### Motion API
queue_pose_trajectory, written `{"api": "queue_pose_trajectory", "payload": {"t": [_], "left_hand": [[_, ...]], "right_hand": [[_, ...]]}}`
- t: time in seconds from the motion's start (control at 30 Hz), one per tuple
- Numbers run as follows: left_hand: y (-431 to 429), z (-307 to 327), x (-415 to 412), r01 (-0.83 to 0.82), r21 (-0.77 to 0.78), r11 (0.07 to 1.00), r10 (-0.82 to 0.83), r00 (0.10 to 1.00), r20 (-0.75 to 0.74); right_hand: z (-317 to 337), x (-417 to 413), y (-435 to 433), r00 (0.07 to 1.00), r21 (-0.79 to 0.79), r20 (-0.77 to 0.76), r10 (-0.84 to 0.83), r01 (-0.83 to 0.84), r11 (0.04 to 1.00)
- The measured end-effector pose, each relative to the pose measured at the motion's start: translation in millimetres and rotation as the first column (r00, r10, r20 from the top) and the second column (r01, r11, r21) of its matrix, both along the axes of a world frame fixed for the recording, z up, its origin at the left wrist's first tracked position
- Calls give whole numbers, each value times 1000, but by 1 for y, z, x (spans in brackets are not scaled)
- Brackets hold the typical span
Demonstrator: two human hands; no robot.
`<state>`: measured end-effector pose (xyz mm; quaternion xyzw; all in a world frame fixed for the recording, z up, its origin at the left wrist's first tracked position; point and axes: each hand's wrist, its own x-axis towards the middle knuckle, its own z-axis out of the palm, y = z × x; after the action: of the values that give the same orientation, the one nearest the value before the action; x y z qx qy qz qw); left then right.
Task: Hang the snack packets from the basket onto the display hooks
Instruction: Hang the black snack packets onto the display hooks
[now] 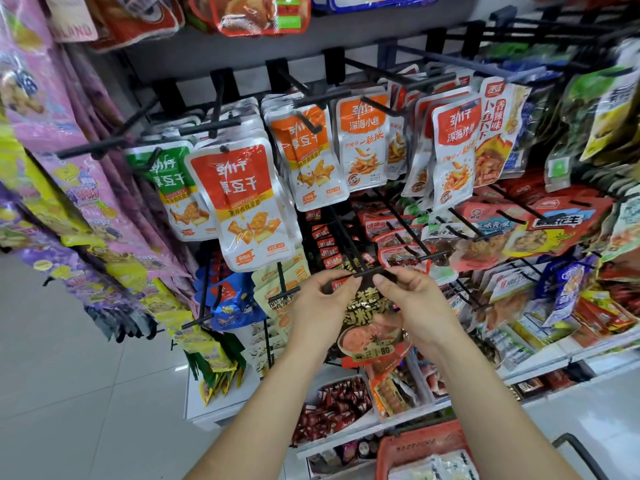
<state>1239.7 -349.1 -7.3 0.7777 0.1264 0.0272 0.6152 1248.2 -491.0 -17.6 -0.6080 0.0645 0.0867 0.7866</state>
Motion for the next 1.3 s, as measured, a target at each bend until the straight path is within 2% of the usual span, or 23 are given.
{"api": "queue_pose_trajectory", "payload": {"t": [0.13, 0.4, 0.47, 0.57, 0.67, 0.73, 0.83, 0.9, 0.97, 1.07, 1.1, 1.13, 1.2, 1.23, 1.3], "left_hand": [[-5, 5, 4, -34, 13, 999, 33, 999, 20], [-5, -1, 10, -22, 60, 998, 18, 998, 54], [-4, -5, 9, 7, 130, 992, -19, 995, 94], [-3, -7, 5, 46, 258, 965, -108, 967, 230], [-3, -14, 5, 45, 438, 898, -198, 930, 310], [-1, -19, 7, 31, 503, 864, -217, 924, 316], [1, -19, 11, 41, 538, 842, -239, 922, 303], [0, -17, 14, 56, 557, 829, -248, 929, 275], [-1, -14, 17, 69, 582, 810, -246, 941, 231], [-2, -10, 21, 86, 628, 773, -242, 956, 168], [-2, -9, 21, 93, 640, 763, -249, 956, 158], [-2, -8, 21, 99, 649, 754, -258, 954, 155], [-2, -9, 19, 112, 665, 739, -278, 949, 150], [-1, -11, 15, 109, 682, 723, -288, 945, 154], [1, -16, 1, 72, 740, 669, -303, 935, 183]], "right_hand": [[0, 6, 6, 997, 56, -16, -73, 74, 996], [-6, 13, 11, 992, 10, -19, -122, 122, 992], [-7, 14, 11, 991, -10, -13, -131, 131, 991], [-4, 17, 13, 989, -90, 23, -148, 150, 985], [-4, 21, 16, 989, -160, 50, -140, 146, 976], [-5, 25, 15, 983, -308, 131, -128, 163, 937], [-4, 24, 8, 971, -572, 239, 0, 141, 808], [-2, 19, 4, 954, -665, 295, 57, 162, 729], [1, 11, 2, 922, -699, 384, 53, 252, 669], [-1, 5, 3, 891, -680, 454, 14, 336, 652], [-4, 4, 3, 903, -650, 430, 6, 305, 696], [-5, 5, 5, 929, -580, 370, -5, 235, 780], [-4, 6, 8, 985, -289, 175, -6, 57, 956], [-4, 6, 9, 997, -154, 82, 14, -1, 988], [-5, 7, 8, 997, -62, 6, 71, -71, 996]]}}
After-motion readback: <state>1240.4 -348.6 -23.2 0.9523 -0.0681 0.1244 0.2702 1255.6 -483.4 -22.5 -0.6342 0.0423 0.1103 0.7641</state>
